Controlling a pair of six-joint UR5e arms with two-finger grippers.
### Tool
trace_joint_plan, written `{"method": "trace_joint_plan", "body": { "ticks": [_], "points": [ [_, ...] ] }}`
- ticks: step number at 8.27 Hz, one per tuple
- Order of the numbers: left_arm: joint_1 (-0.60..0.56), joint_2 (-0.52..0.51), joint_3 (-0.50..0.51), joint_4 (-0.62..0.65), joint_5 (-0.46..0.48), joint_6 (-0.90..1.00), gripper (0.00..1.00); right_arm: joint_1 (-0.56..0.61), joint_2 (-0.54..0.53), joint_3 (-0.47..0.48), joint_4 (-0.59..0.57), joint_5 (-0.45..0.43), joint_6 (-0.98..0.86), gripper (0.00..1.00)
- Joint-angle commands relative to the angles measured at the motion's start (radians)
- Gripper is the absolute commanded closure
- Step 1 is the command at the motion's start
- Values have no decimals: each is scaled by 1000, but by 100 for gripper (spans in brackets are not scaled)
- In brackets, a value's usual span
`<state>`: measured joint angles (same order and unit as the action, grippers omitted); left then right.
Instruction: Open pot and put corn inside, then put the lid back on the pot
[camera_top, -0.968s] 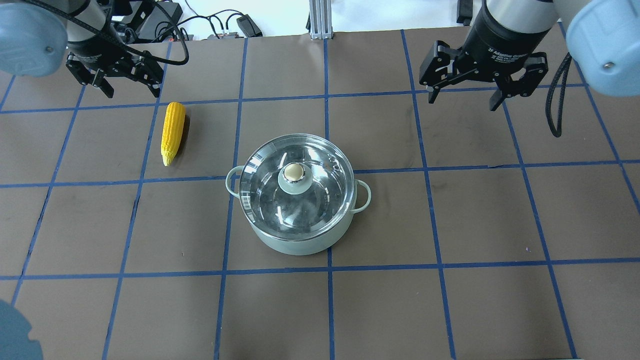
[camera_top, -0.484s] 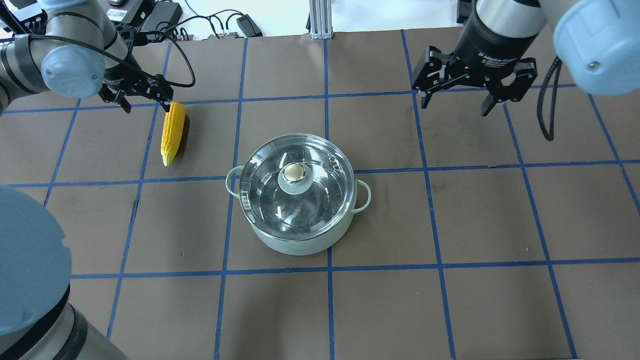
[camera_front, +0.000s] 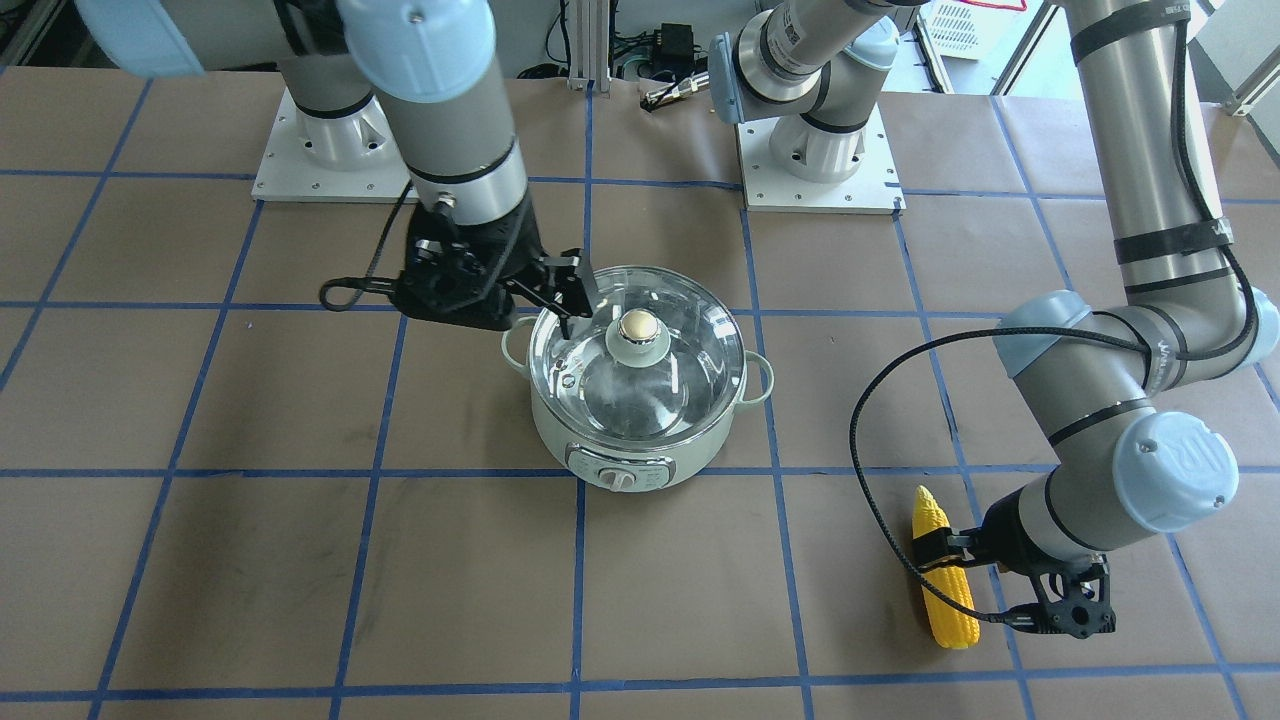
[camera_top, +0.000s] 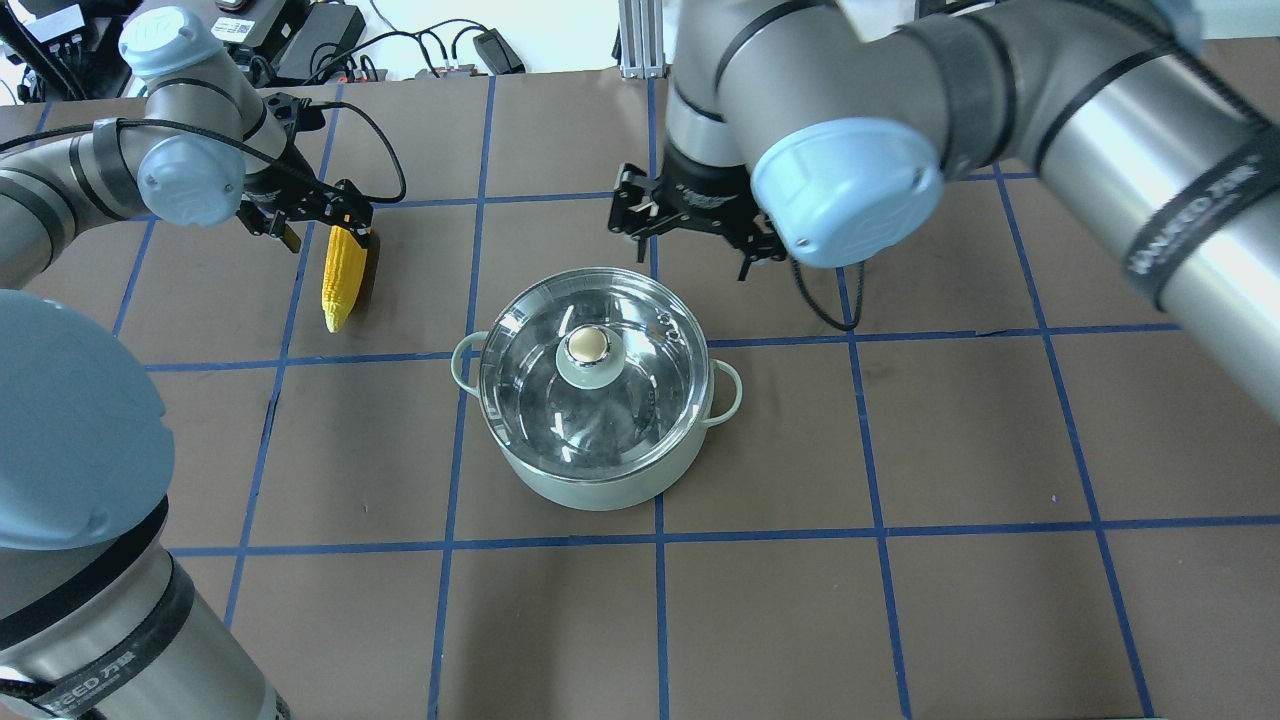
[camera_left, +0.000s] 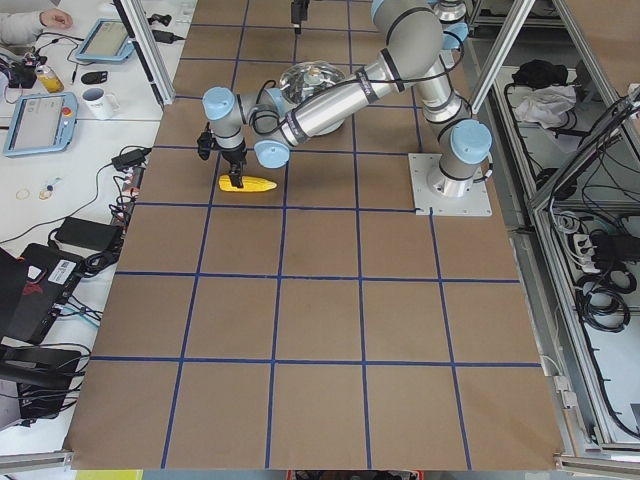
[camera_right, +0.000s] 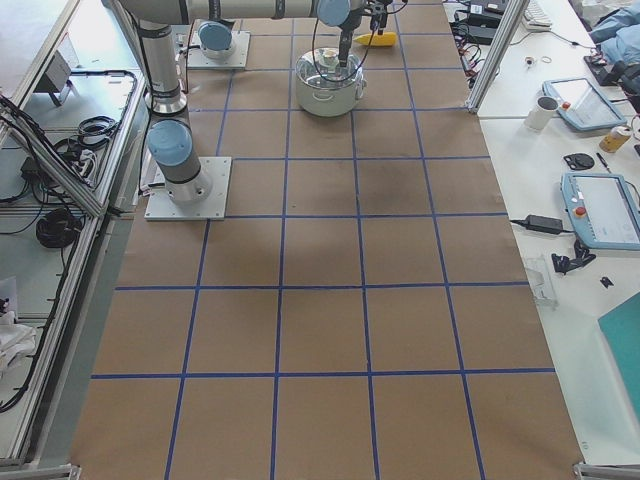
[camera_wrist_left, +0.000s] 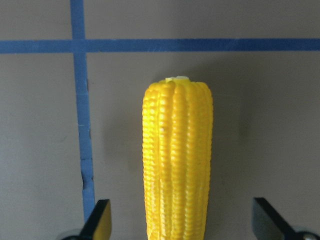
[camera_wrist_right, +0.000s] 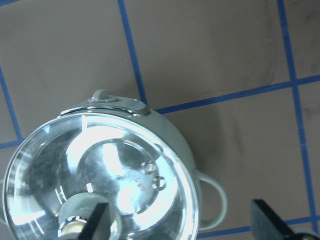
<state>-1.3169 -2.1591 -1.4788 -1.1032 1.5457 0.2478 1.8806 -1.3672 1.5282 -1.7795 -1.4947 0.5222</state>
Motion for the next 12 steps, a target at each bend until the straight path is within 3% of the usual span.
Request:
{"method": "trace_joint_plan", "body": {
  "ticks": [1, 4, 5, 6, 7, 10, 12],
  "points": [
    [1, -51, -1, 3, -13, 2, 0, 170, 115, 1, -124, -74, 162, 0],
    [1, -88, 0, 5, -13, 1, 1, 184, 143, 6, -161, -68, 199, 0],
    [2, -99, 6, 6, -10, -22, 36, 184, 143, 10, -158, -68, 200, 2],
    [1, -99, 6, 6, -10, -34, 75, 184, 145, 10, -152, -67, 206, 11],
    [1, -94, 9, 5, -7, -22, 100, 184, 143, 10, -147, -61, 208, 19],
    [1, -68, 15, -29, -3, -76, 100, 209, 151, 10, -143, -61, 249, 27],
    [1, 2, 17, -90, 2, -82, 100, 209, 152, 4, -141, -61, 248, 41]
  ]
}}
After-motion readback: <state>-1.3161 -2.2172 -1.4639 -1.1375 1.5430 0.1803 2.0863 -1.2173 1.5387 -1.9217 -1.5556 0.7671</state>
